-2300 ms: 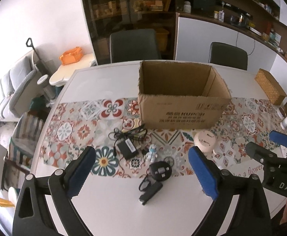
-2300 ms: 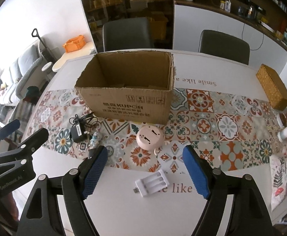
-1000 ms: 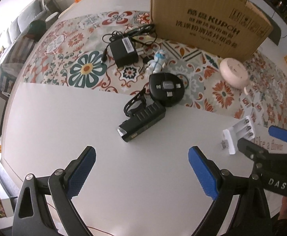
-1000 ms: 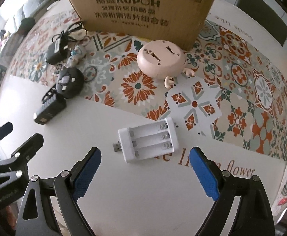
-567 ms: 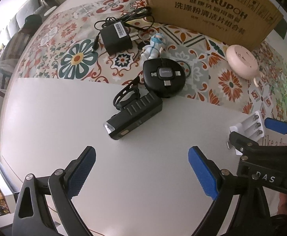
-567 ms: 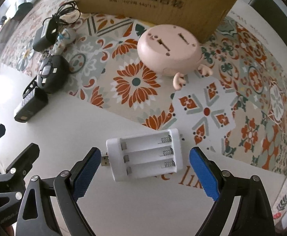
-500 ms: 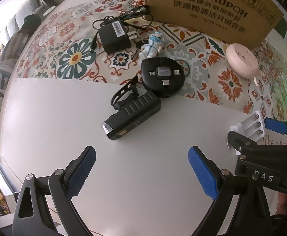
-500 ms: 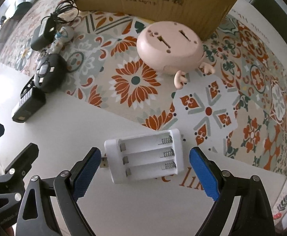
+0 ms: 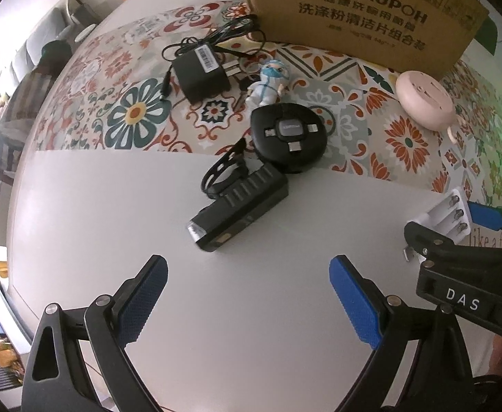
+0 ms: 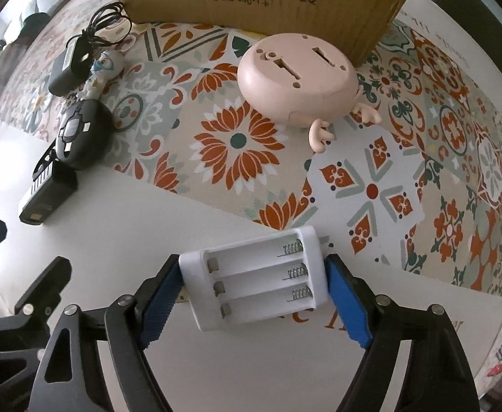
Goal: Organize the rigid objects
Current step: 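Grasp white three-slot battery charger with right gripper while left gripper approaches black battery pack, then close left gripper on black rectangular battery pack while right gripper holds charger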
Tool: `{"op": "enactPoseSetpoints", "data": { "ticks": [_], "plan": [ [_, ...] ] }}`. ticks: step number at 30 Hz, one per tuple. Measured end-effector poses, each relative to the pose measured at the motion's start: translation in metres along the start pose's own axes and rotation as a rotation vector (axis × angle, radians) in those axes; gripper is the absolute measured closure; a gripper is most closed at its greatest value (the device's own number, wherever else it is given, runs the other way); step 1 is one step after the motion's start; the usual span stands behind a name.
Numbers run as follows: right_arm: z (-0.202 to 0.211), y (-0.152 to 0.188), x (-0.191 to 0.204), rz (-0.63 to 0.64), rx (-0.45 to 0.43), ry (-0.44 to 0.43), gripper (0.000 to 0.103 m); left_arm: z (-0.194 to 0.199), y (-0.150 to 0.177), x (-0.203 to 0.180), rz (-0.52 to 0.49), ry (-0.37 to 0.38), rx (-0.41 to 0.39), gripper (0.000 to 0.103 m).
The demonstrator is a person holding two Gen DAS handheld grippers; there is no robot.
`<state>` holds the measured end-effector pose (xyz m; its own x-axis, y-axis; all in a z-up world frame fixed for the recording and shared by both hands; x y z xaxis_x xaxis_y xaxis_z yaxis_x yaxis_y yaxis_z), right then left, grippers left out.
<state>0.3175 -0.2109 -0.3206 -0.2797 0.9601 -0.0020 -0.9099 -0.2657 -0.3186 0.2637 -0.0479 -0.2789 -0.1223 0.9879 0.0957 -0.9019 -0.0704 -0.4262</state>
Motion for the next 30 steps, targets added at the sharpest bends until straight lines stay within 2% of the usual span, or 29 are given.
{"op": "enactPoseSetpoints", "data": {
  "ticks": [8, 13, 19, 21, 30],
  "plan": [
    [0.027, 0.007, 0.013, -0.025, -0.046, 0.011, 0.022, 0.010, -0.001, 0.026, 0.162, 0.057, -0.020, 0.007],
    [0.040, -0.003, 0.017, -0.006, -0.069, 0.011, 0.022, -0.002, -0.013, 0.025, 0.228, 0.075, 0.025, 0.007],
    [0.046, -0.022, 0.016, -0.003, -0.091, 0.012, 0.022, -0.019, -0.030, 0.022, 0.249, 0.057, 0.042, 0.007],
    [0.040, -0.033, 0.011, -0.005, -0.091, 0.009, 0.022, -0.026, -0.033, 0.023, 0.249, 0.032, 0.053, 0.007],
    [0.024, -0.049, 0.007, 0.001, -0.069, -0.009, 0.022, -0.041, -0.049, 0.026, 0.293, 0.017, 0.066, 0.007]
  ]
}}
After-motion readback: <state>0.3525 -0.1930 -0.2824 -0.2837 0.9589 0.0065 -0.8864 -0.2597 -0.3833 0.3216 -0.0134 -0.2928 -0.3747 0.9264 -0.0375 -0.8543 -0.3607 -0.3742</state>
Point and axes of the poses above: each gripper's, at about its wrist camera, not at the fingertips, and z roughly against the way its jaws point, x to its left, y to its underside, the point moved 5 cm from there along -z, roughly the way its jaws point, and after that the axes turned 13 degrees about -x, right-handed, at the moved point
